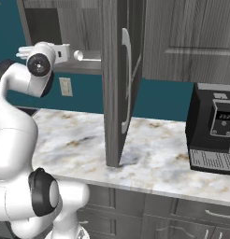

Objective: Open the cabinet and move the ladle to the pot. Then close the cabinet.

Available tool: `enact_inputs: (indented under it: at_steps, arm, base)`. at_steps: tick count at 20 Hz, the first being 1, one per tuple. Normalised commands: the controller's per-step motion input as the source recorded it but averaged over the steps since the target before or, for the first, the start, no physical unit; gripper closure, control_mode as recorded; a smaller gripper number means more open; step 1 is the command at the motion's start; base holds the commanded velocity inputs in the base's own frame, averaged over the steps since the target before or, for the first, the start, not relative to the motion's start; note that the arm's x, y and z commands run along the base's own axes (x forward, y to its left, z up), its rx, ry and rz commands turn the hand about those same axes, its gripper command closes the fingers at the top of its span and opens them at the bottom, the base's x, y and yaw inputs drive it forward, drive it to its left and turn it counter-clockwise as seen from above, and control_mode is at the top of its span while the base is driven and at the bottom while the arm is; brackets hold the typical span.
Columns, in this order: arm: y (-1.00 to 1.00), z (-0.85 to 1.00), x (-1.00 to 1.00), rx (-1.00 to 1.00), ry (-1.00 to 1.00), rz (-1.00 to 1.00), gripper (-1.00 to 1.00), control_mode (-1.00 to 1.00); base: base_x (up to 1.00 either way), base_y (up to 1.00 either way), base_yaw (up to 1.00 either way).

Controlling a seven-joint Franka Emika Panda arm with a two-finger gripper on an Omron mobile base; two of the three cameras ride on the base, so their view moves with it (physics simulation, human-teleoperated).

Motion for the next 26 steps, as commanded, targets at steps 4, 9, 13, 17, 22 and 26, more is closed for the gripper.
enact_inputs:
  at_steps: [4,9,13,17,22,26]
  arm:
    - [0.00,0.00,-0.02,0.00,0.00,-0.01,-1.00,-1.00]
    - [0.00,0.00,0.00,0.00,0.00,-0.04,-1.00,-1.00]
    - [0.01,0.03,0.00,0.00,0.10,-0.05,-1.00,-1.00]
    - [0.00,0.00,-0.09,0.00,0.21,-0.05,-1.00,-1.00]
    - [0.00,0.00,-0.03,0.00,0.23,-0.03,-1.00,-1.00]
    - [0.13,0.00,0.11,-0.07,-0.04,0.00,-1.00,-1.00]
  base:
    - [0.00,0.00,0.00]
    - [0.00,0.00,0.00]
    - [0.00,0.00,0.00]
    - [0.00,0.00,0.00]
    - [0.00,0.00,0.00]
    - [0.00,0.00,0.00]
